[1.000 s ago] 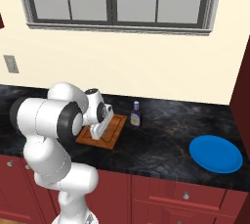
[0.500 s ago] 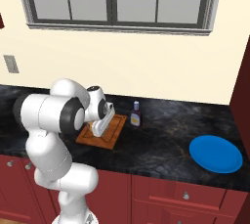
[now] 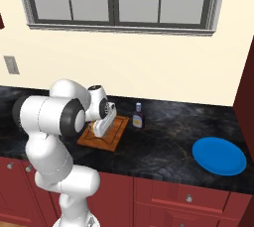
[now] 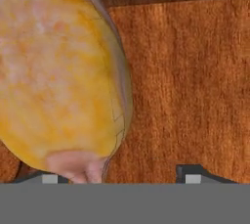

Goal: Pick the chicken drumstick from the plate and place it on the cutting board. Then pick the condiment bottle from the cabinet and place it next to the cutting board.

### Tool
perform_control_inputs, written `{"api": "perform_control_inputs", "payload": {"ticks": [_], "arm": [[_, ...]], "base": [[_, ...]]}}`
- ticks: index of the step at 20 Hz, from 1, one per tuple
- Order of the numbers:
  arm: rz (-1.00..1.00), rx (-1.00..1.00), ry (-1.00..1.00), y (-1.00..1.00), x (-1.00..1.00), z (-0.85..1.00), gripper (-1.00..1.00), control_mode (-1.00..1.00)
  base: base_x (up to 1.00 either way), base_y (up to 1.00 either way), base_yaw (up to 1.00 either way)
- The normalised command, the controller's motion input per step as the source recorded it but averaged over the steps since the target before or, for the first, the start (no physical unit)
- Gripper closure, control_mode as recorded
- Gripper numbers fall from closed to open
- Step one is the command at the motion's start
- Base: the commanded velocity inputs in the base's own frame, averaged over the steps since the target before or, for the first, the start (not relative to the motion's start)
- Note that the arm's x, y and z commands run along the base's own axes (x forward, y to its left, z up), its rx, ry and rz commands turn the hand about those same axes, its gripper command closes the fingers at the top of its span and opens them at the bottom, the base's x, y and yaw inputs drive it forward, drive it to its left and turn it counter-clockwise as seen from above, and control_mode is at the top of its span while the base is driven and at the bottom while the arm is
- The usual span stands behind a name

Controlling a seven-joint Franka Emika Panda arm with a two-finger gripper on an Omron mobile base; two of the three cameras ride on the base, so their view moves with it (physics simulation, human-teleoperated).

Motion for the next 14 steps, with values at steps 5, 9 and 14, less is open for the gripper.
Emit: {"api": "perform_control_inputs", "payload": {"ticks": [5, 9, 14], "arm": [[0.00, 0.00, -0.07, 0.00, -0.24, 0.28, -1.00, -1.00], [0.00, 0.00, -0.04, 0.00, -0.28, 0.35, -1.00, -1.00], [0.00, 0.00, 0.00, -0.05, -0.37, 0.44, -1.00, -1.00]], "base": [[0.00, 0.00, 0.00], [0.00, 0.00, 0.00], [0.00, 0.00, 0.00]]}}
